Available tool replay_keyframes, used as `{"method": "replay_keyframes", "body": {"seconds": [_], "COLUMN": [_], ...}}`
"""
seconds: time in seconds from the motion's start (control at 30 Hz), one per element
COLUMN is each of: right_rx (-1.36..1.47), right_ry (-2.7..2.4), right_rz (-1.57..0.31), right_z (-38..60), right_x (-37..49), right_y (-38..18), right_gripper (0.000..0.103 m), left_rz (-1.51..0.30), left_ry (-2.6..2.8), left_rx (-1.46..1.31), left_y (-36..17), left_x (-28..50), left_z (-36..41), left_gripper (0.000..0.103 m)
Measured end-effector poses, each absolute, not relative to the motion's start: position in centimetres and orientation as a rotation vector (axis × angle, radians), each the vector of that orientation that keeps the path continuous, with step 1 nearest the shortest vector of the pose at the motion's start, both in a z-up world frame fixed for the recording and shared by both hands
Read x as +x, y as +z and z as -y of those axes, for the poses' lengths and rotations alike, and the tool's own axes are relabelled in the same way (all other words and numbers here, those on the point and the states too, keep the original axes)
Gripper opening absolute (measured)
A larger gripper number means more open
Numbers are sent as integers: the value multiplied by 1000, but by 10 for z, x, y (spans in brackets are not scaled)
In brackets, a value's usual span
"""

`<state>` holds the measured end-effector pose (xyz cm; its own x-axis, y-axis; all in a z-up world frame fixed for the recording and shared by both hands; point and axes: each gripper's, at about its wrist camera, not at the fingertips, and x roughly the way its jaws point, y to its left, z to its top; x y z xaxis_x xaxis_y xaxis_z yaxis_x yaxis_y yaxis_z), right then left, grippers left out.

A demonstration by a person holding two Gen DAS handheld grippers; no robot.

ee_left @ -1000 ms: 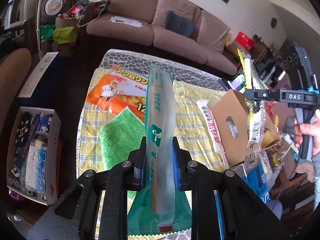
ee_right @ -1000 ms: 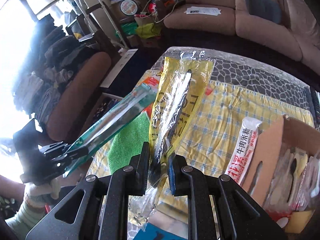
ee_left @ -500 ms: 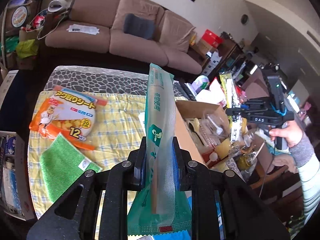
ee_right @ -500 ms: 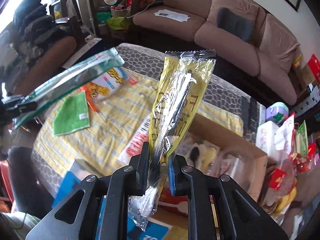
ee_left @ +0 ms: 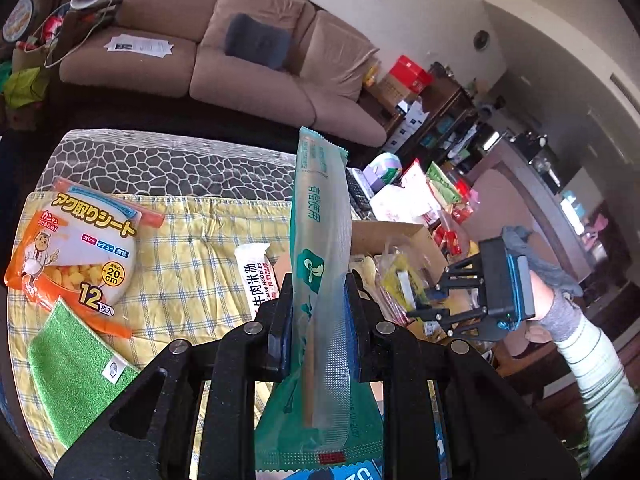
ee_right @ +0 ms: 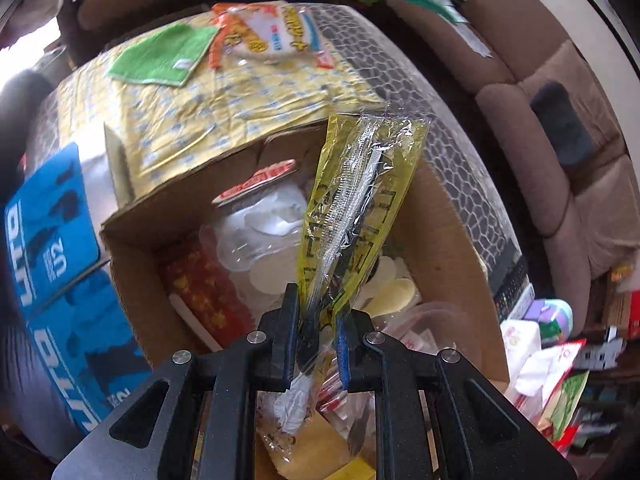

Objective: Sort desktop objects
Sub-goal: 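Lift both packets and carry them toward the cardboard box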

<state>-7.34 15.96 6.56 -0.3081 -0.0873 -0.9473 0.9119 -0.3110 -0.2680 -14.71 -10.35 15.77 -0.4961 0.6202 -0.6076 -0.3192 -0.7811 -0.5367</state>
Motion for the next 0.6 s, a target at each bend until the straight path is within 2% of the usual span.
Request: {"method": "replay_keyframes", "body": {"seconds": [0.13,0.5,0.6], "right_rx": [1133,1292,1354], "right_ry": [-1547,-1278,-1284], "right_rz": [-1184,-1032,-924], "right_z": [-161,-160,-166], "right_x": [-57,-46,-56], "right_y": [52,29,29], "right_gripper": [15,16,17], "left_rz": [474,465,470], "left_ry": [2263,2233,2216], "left_rx": [-1132,-1159,-1156], "left_y": [150,138,139], "left_x": [-155,-162,-162], "left_z": [98,79,74], "left_gripper": [19,19,19]}}
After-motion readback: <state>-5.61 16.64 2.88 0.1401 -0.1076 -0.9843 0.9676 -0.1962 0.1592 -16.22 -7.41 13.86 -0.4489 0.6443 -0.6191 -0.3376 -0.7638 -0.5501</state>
